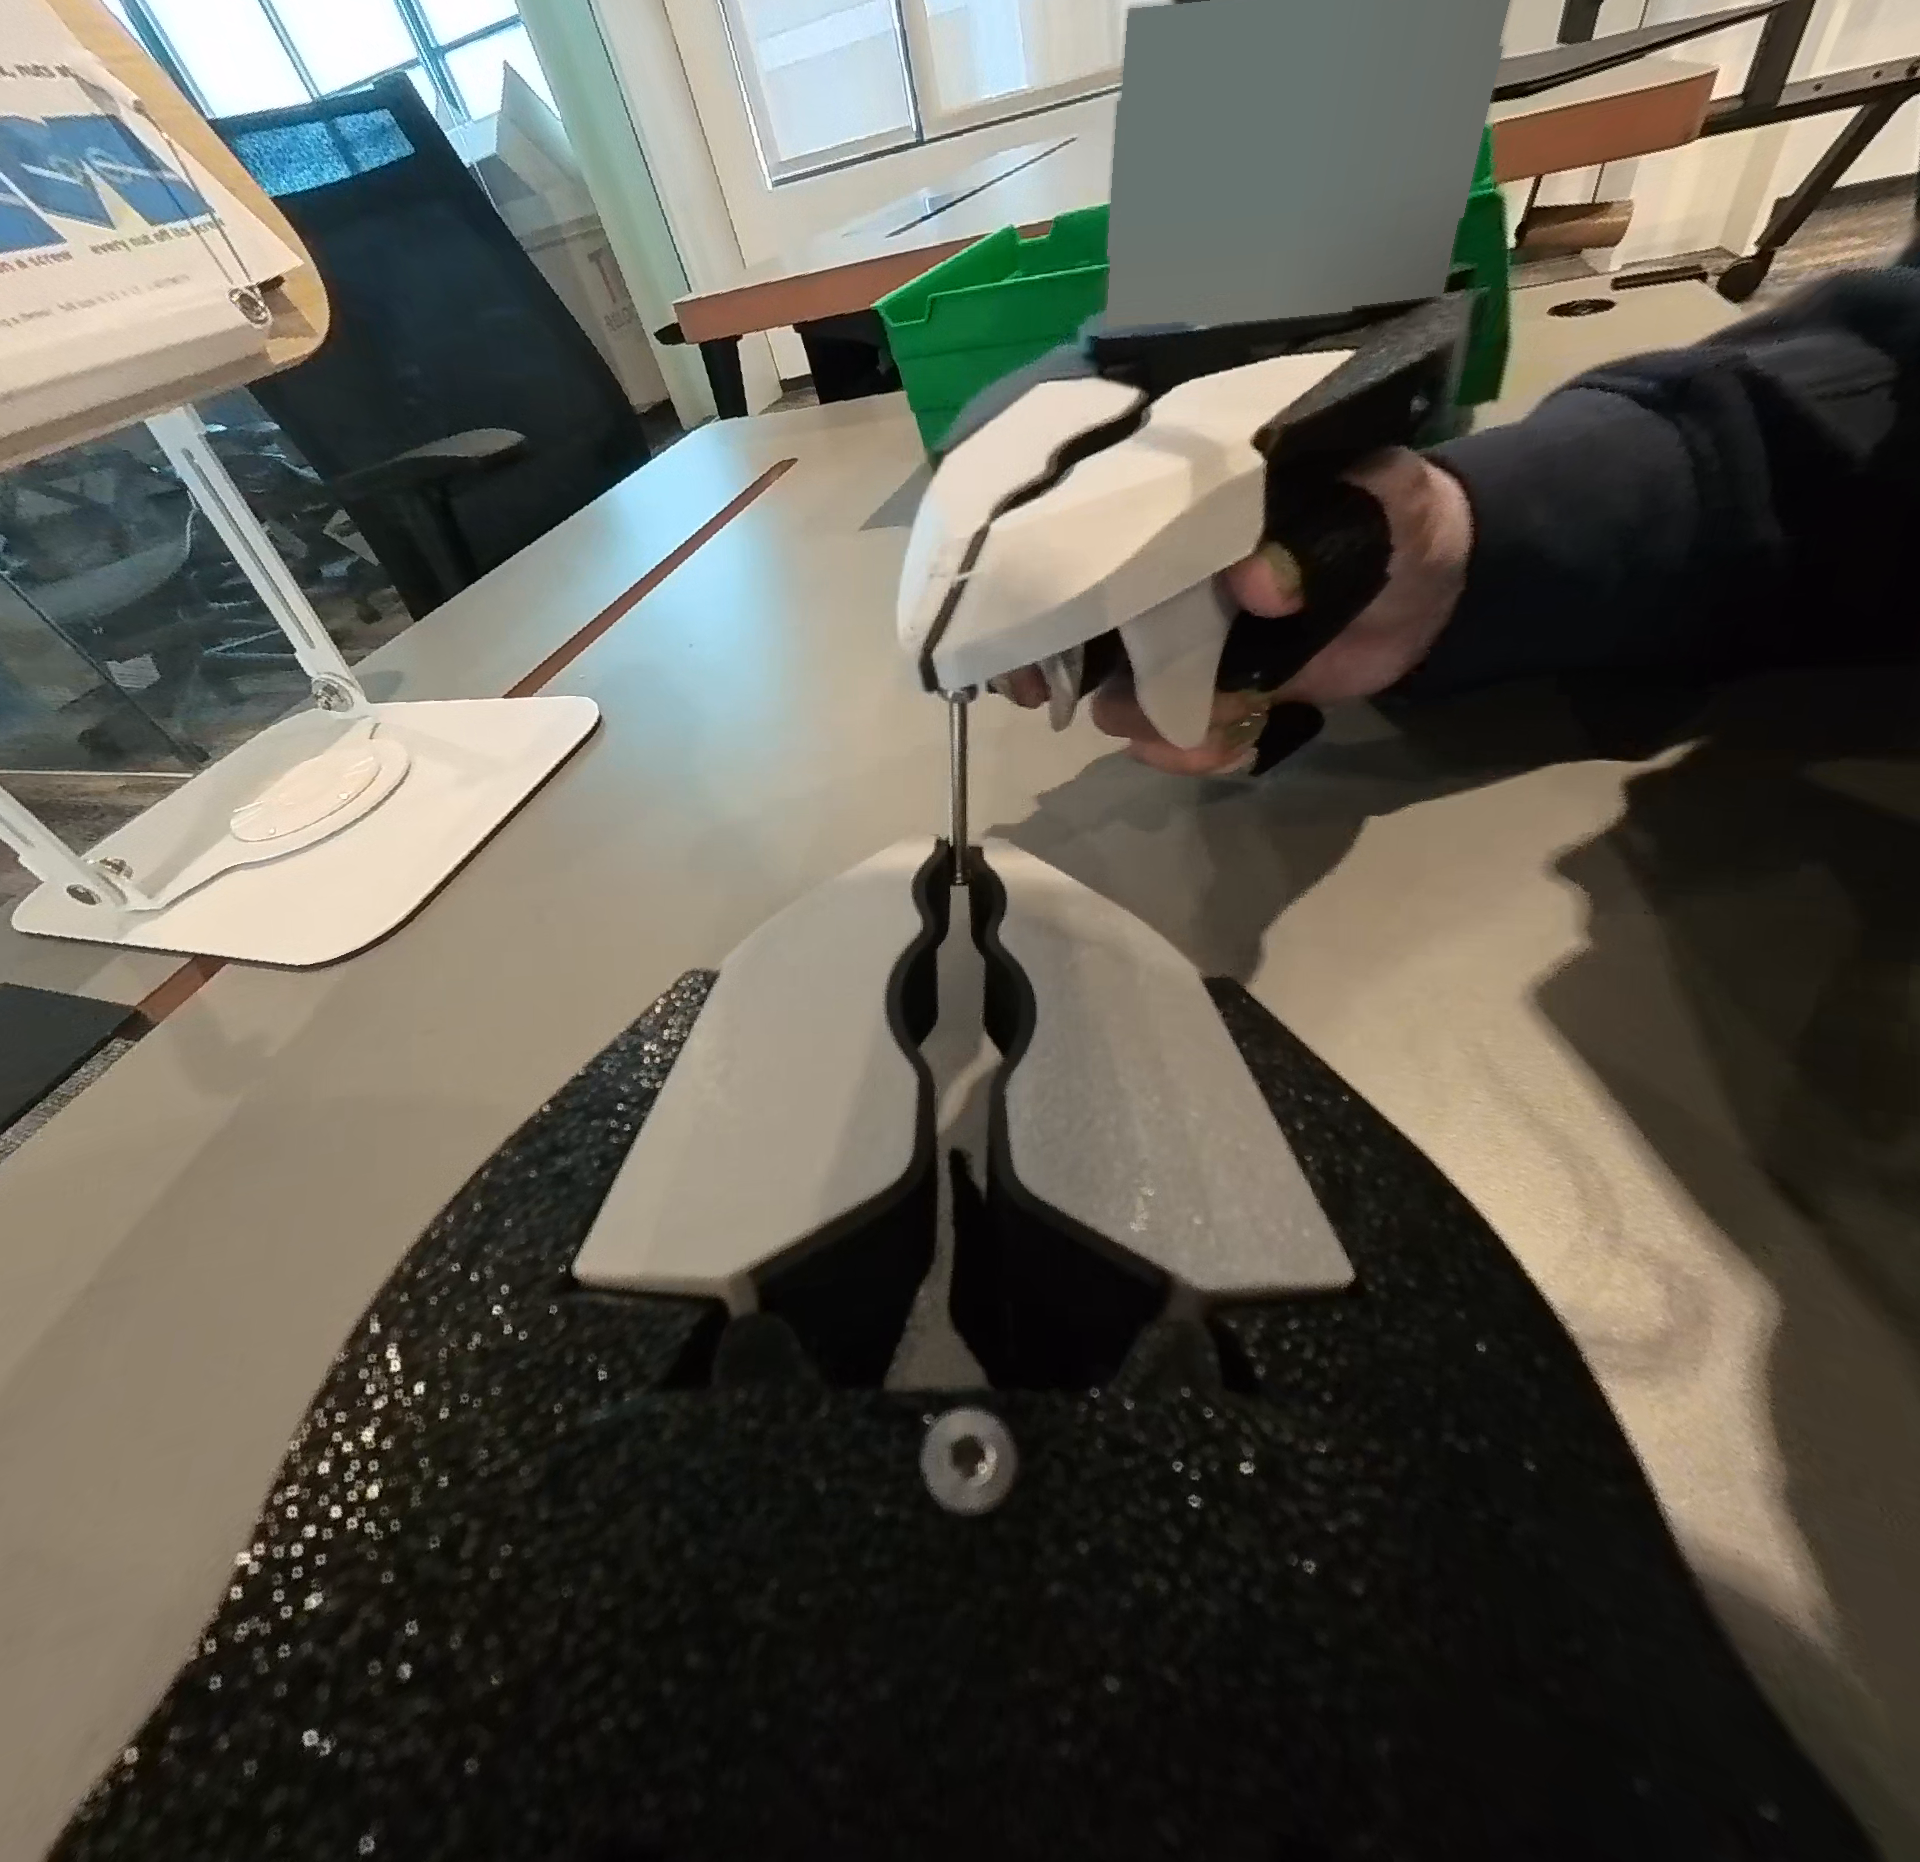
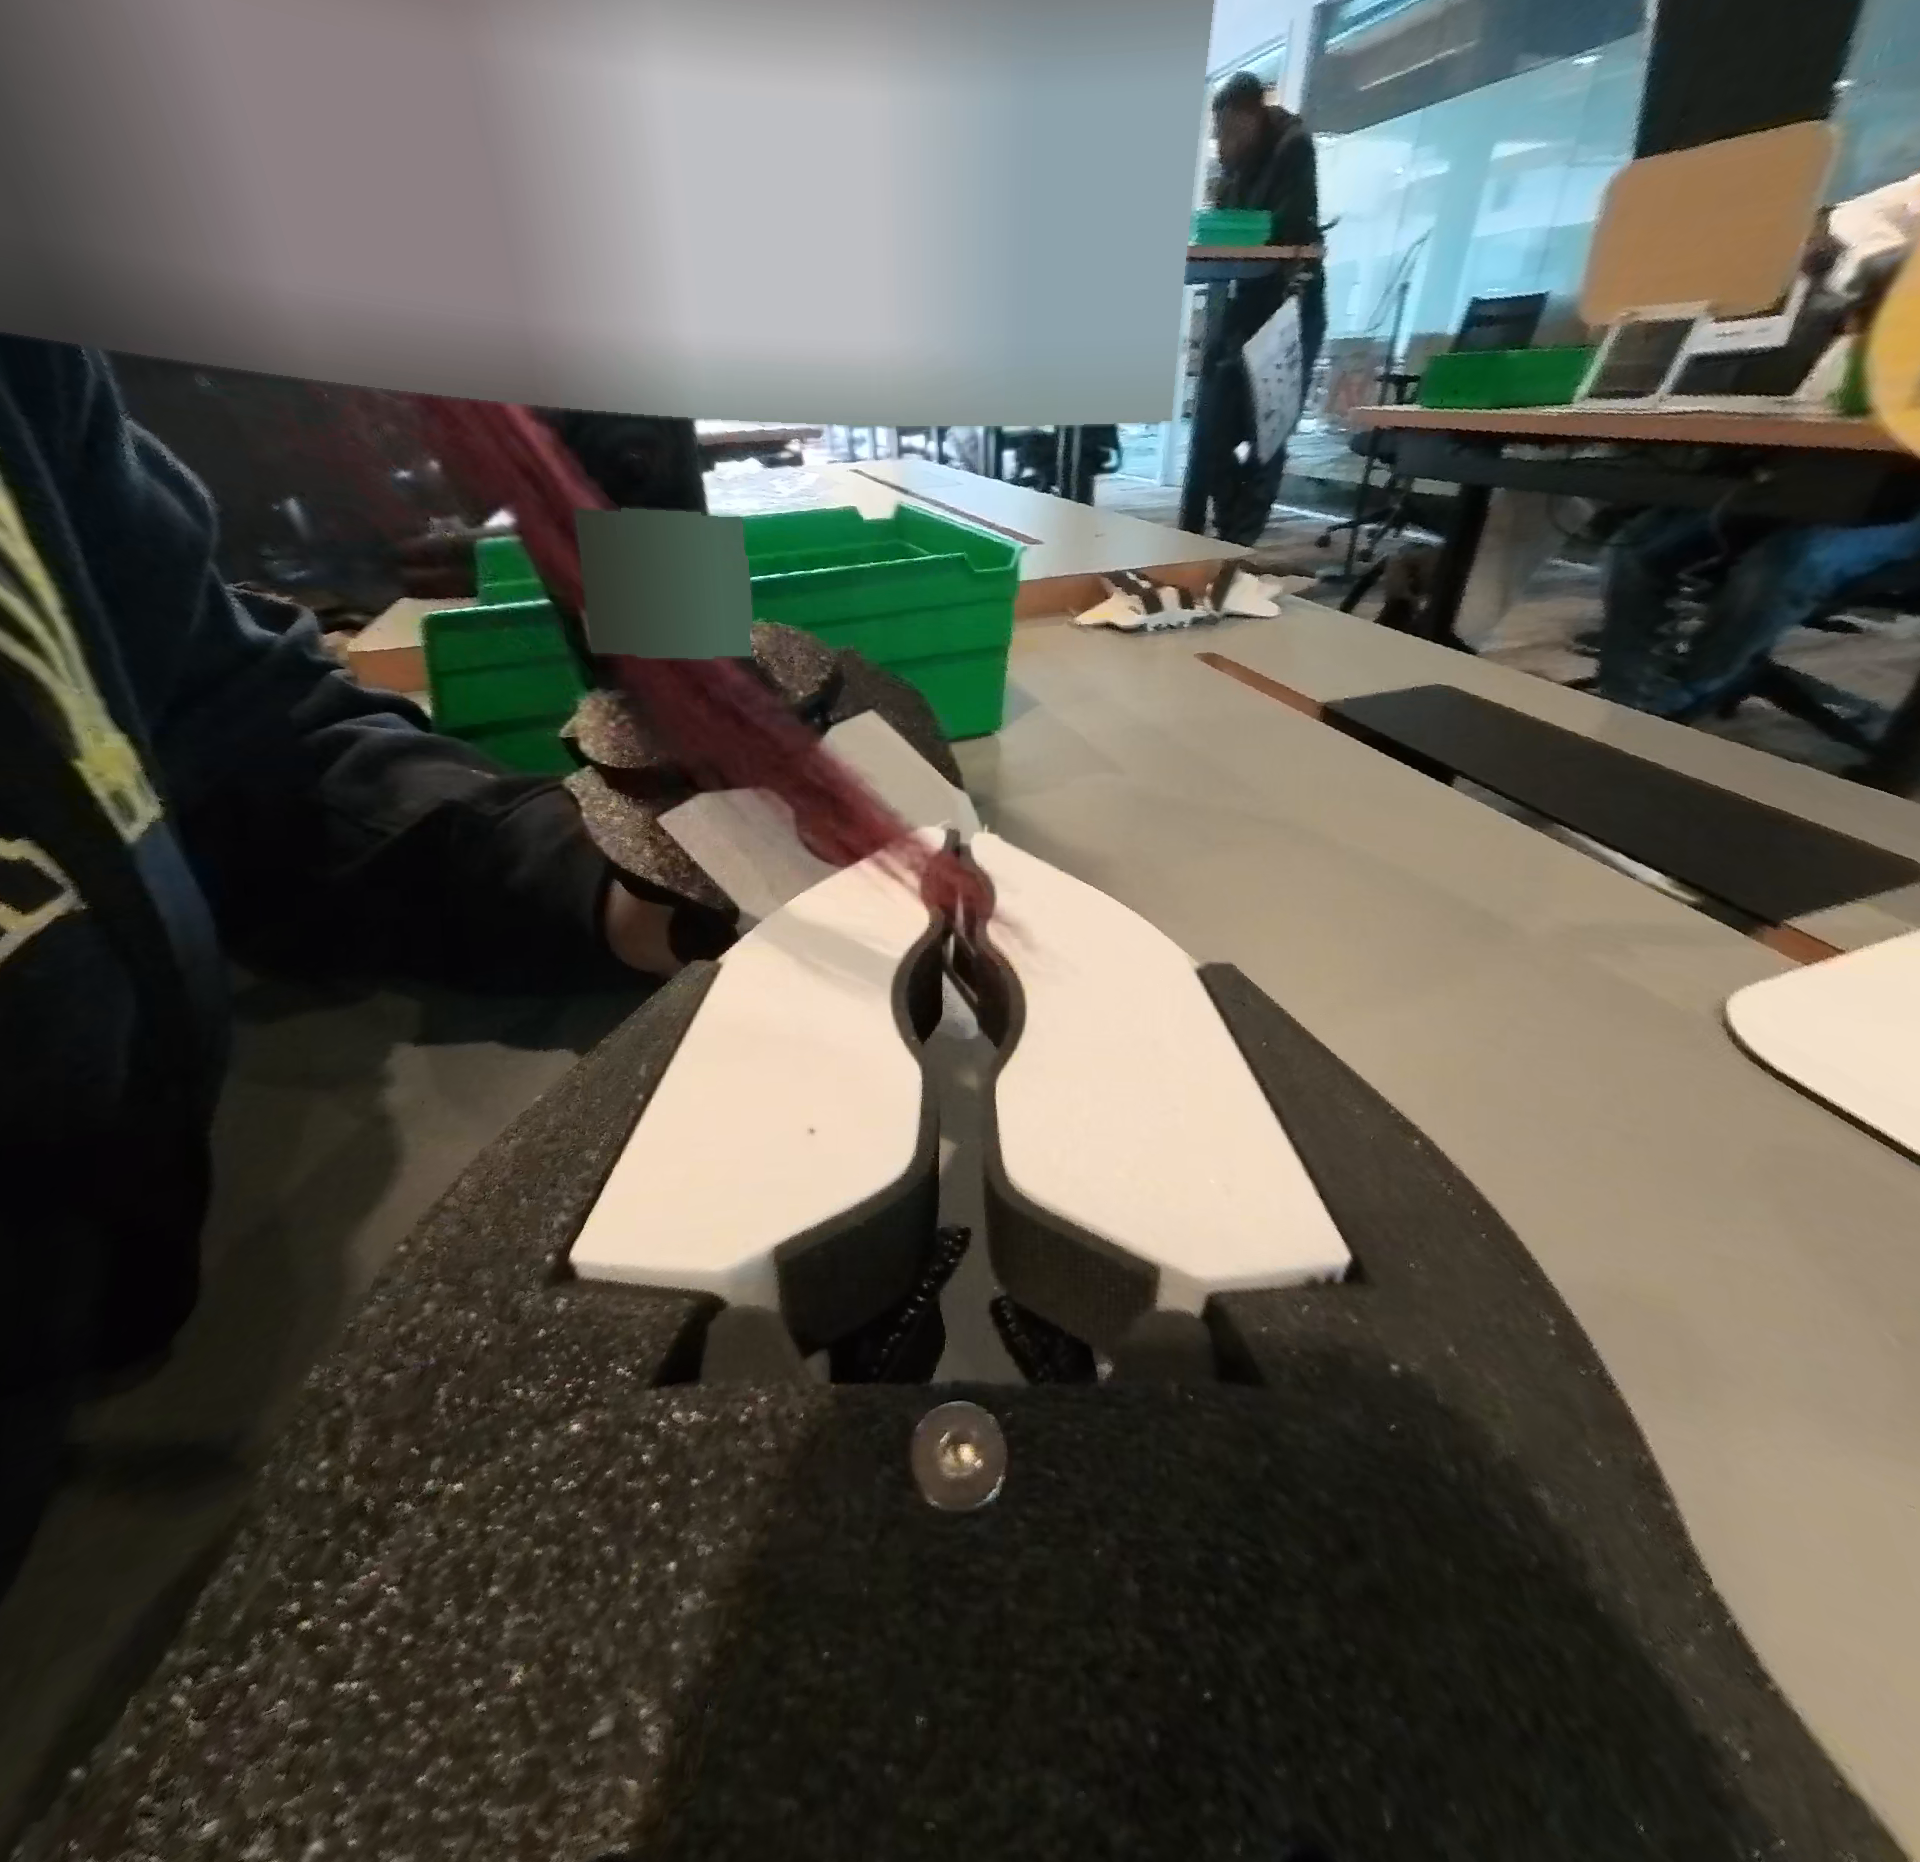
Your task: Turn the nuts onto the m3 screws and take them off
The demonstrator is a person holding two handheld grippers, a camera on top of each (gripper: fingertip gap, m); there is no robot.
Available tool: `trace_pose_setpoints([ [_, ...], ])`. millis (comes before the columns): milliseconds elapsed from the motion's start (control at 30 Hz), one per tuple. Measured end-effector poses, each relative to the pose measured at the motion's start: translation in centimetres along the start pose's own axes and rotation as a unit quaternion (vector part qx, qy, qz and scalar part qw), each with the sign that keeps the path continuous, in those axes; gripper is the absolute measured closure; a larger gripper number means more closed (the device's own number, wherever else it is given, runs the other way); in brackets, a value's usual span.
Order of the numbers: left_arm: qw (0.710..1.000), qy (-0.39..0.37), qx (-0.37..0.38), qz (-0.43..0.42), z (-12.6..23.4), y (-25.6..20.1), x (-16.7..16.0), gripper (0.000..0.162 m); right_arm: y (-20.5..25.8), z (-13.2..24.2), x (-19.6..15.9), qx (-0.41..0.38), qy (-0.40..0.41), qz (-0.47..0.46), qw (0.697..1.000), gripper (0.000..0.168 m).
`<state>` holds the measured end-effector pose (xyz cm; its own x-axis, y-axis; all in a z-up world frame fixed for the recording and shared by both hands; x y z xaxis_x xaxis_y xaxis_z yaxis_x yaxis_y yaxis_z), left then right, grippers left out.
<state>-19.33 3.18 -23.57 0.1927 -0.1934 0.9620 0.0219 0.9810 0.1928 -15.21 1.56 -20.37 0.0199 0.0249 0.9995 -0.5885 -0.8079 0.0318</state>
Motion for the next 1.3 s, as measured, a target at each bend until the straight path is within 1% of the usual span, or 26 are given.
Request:
trace_pose_setpoints([
  [133,1.0,0.006,-0.003,-0.005,-0.1,-0.1,-0.1,0.16,-0.1,0.1,-0.2,-0.052,0.001,-0.012,0.999,0.168],
  [233,1.0,0.01,-0.003,-0.008,-0.2,-0.2,-0.2,0.16,-0.2,0.1,-0.3,-0.071,0.01,-0.025,0.997,0.168],
  [333,1.0,0.009,-0.002,-0.006,-0.2,-0.1,-0.2,0.159,-0.3,0.0,-0.2,-0.066,0.011,-0.037,0.997,0.168],
  [433,1.0,0.004,-0.002,0.0,-0.2,0.0,-0.1,0.159,-0.2,0.6,0.7,-0.048,-0.034,-0.053,0.997,0.166],
  [533,1.0,0.006,-0.004,-0.002,-0.2,-0.1,-0.2,0.159,-0.4,1.0,0.4,-0.028,-0.019,-0.04,0.999,0.156],
  [600,1.0,0.009,-0.006,-0.006,-0.3,-0.2,-0.2,0.159,-0.3,0.9,0.1,-0.013,-0.003,-0.029,0.999,0.155],
  [733,1.0,0.012,-0.009,-0.009,-0.4,-0.3,-0.3,0.159,0.1,0.3,-0.3,-0.004,0.012,-0.008,1.0,0.156],
  [1000,1.0,0.011,-0.008,-0.01,-0.4,-0.3,-0.2,0.159,0.2,0.4,-0.7,0.001,0.016,-0.01,1.0,0.162],
  [1133,1.0,0.001,-0.001,-0.003,-0.1,0.0,-0.1,0.159,0.0,0.2,-0.6,-0.02,0.0,-0.03,0.999,0.163],
  [1233,1.0,-0.009,0.006,0.006,0.1,0.3,0.1,0.16,0.1,0.2,-0.6,-0.061,-0.018,-0.034,0.997,0.163],
  [1300,1.0,-0.009,0.008,0.008,0.1,0.4,0.1,0.16,-0.2,-0.5,-0.4,-0.096,-0.021,-0.027,0.995,0.163],
])
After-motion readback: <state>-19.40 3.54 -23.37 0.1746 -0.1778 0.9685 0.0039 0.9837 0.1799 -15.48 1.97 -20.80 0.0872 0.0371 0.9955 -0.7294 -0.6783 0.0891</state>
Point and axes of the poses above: each gripper's, where its closed fingertips meet, z back along the fingers, x out of its top, y = z × x across the jaws, the point moved 3 cm from there along z, back along the fingers, and after that the axes turned 2 degrees about -x, right-handed, at the moved point
